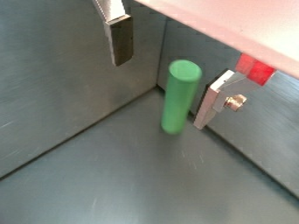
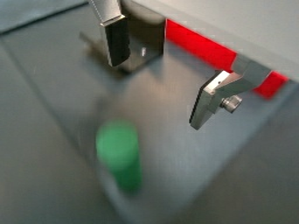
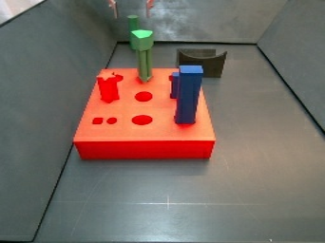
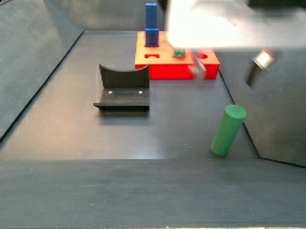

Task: Pick up the round object. Move up. Move to above the board. Insert the round object.
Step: Pick up the round object.

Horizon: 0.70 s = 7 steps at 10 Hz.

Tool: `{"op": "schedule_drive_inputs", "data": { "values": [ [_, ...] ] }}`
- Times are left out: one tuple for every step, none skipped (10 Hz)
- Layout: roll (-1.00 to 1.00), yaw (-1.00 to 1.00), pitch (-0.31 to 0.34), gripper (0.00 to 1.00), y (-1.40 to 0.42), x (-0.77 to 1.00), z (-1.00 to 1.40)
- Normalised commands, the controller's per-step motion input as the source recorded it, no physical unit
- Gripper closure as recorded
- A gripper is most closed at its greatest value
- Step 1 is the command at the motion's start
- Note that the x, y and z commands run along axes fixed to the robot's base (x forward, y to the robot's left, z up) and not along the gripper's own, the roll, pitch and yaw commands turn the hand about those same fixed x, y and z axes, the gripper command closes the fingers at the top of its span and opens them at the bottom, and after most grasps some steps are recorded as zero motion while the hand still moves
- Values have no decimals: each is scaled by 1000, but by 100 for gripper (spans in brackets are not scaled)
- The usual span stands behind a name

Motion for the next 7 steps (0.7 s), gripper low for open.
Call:
{"op": "schedule_drive_inputs", "data": {
  "values": [
    [-17,149,0,0,494,0,-140],
    [-123,46,0,0,463,206,-143],
    [-253,0,0,0,451,303,-263],
    [-324,0,-56,0,414,69,-420],
    [-363,0,-107,0,334,0,-426],
    [-380,0,-144,0,257,0,-386],
    [-384,-17,-153,0,206,0,-366]
  ]
}}
